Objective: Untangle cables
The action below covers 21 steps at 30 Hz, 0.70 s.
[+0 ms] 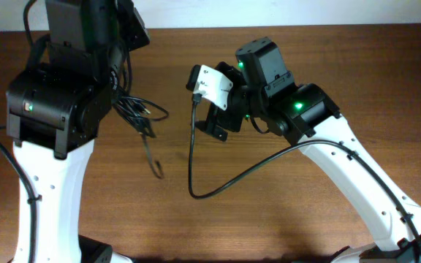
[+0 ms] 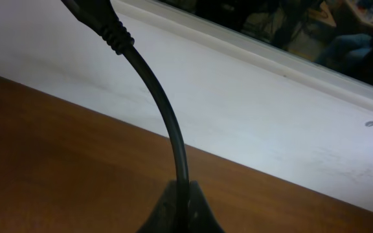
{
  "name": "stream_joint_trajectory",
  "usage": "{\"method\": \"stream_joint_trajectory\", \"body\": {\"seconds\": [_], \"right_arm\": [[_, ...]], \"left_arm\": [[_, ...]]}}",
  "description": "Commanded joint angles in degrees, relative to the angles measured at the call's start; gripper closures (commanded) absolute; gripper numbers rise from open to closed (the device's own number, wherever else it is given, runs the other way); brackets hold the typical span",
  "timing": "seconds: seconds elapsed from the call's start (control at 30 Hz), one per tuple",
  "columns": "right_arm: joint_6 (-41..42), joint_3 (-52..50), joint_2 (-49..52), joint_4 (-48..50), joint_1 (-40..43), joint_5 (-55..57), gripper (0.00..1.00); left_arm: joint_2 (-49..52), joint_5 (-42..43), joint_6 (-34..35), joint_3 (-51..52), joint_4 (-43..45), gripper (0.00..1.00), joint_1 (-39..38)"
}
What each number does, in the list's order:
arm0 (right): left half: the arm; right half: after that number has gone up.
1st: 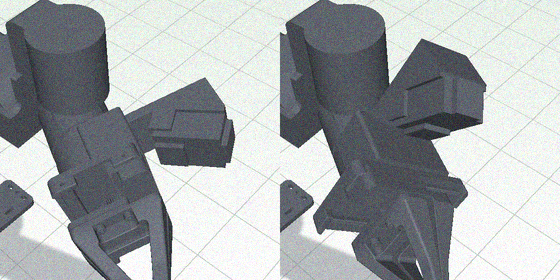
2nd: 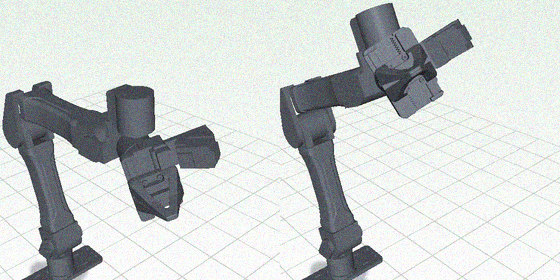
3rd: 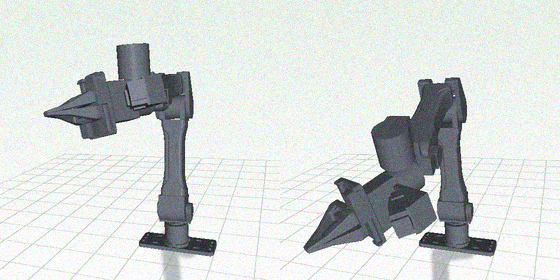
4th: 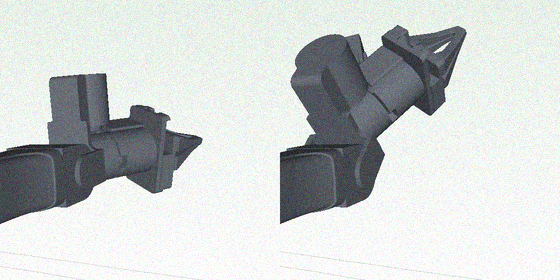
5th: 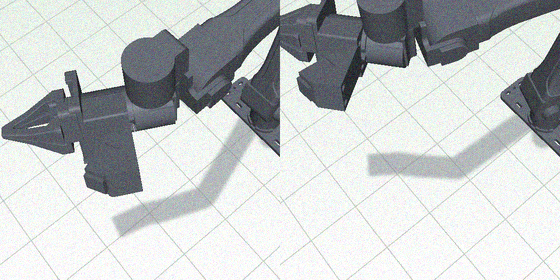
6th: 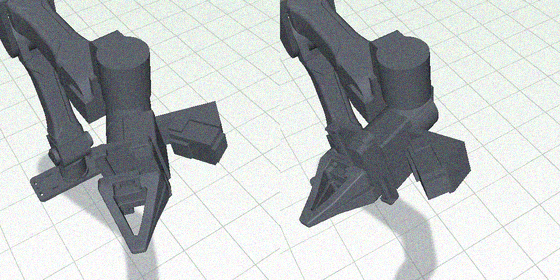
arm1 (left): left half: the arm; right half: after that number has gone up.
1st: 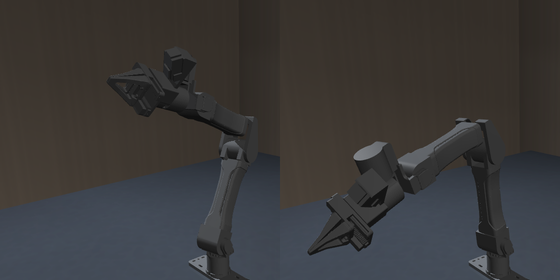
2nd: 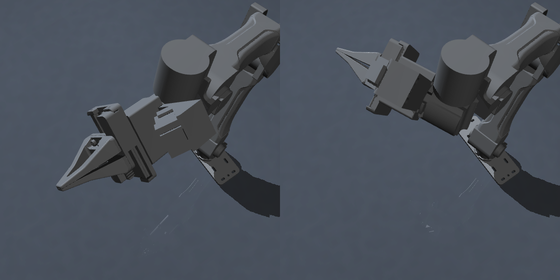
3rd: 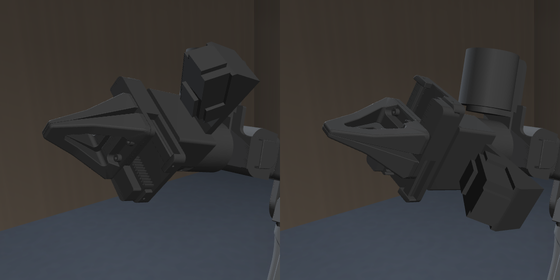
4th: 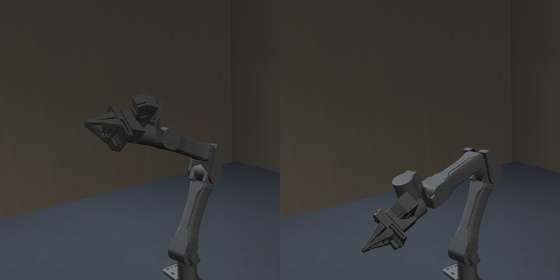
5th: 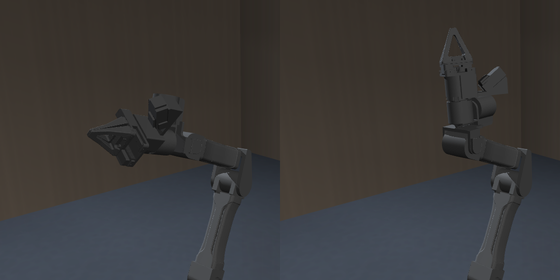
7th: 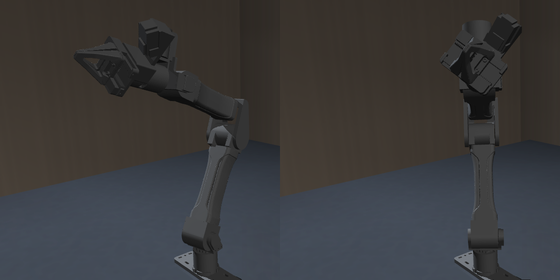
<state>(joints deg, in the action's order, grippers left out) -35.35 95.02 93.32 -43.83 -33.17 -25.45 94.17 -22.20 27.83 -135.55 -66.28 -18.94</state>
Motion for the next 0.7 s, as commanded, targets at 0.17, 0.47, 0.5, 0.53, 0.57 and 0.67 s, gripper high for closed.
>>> {"method": "stream_joint_trajectory", "body": {"seconds": [0.17,0.47,0.5,0.53,0.57,0.67], "right_arm": [[-12.87,0.02,1.62,2.6,-0.92,-4.28,0.01],[-12.87,0.02,8.11,7.28,-6.69,-3.78,0.01],[-12.87,0.02,8.11,7.76,-7.1,-3.43,0.01],[-12.87,0.02,8.11,8.39,-7.63,-2.97,0.01],[-12.87,0.02,8.11,8.59,-7.8,-3.02,0.02],[-12.81,0.02,8.11,8.79,-8.46,-2.4,0.96]], "left_arm": [[-0.22,-1.22,-1.2,-0.42,-1.31,1.0,0.26],[-0.22,-1.2,-1.84,-0.42,-2.38,1.0,0.26],[-0.22,-1.22,-1.84,-0.42,-2.6,1.0,0.26],[-0.22,-1.2,-1.84,-0.42,-2.84,1.0,0.26],[-0.22,-1.22,-1.84,-0.42,-2.97,1.0,0.26],[-0.24,-1.2,-1.84,-0.42,-3.23,1.0,0.26]]}}
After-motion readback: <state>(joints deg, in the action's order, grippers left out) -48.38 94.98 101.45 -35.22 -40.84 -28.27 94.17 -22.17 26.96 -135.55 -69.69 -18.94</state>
